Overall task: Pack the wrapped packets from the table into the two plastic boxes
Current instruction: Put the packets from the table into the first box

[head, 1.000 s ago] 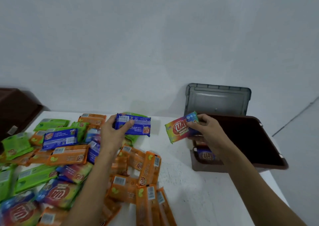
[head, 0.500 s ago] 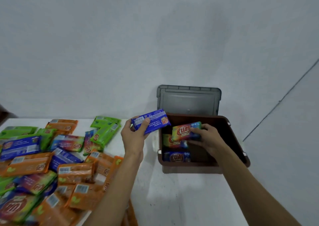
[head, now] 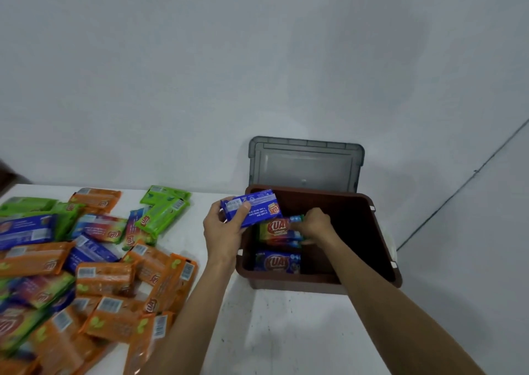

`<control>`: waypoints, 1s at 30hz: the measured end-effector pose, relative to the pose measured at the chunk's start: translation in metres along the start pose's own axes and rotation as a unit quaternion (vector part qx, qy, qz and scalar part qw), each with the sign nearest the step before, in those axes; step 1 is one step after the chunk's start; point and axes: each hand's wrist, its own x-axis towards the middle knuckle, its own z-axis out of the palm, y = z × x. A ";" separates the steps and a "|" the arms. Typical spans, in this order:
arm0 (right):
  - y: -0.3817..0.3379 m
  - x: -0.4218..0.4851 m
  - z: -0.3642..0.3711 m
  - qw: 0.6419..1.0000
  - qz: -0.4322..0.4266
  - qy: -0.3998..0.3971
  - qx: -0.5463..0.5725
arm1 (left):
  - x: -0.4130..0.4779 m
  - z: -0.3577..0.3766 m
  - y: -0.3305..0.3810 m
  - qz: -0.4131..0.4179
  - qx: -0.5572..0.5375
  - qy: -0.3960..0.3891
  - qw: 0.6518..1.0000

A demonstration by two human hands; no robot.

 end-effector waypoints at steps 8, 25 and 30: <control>-0.006 -0.010 0.005 0.985 -0.054 0.020 -0.164 | -0.001 0.001 0.001 -0.001 -0.003 -0.011 1.000; -0.016 -0.072 -0.016 0.939 -0.216 -0.136 0.231 | -0.005 0.021 0.019 0.086 0.126 -0.073 0.986; -0.016 -0.075 -0.024 0.884 -0.118 -0.215 0.399 | -0.013 0.032 0.026 0.111 0.141 -0.155 0.971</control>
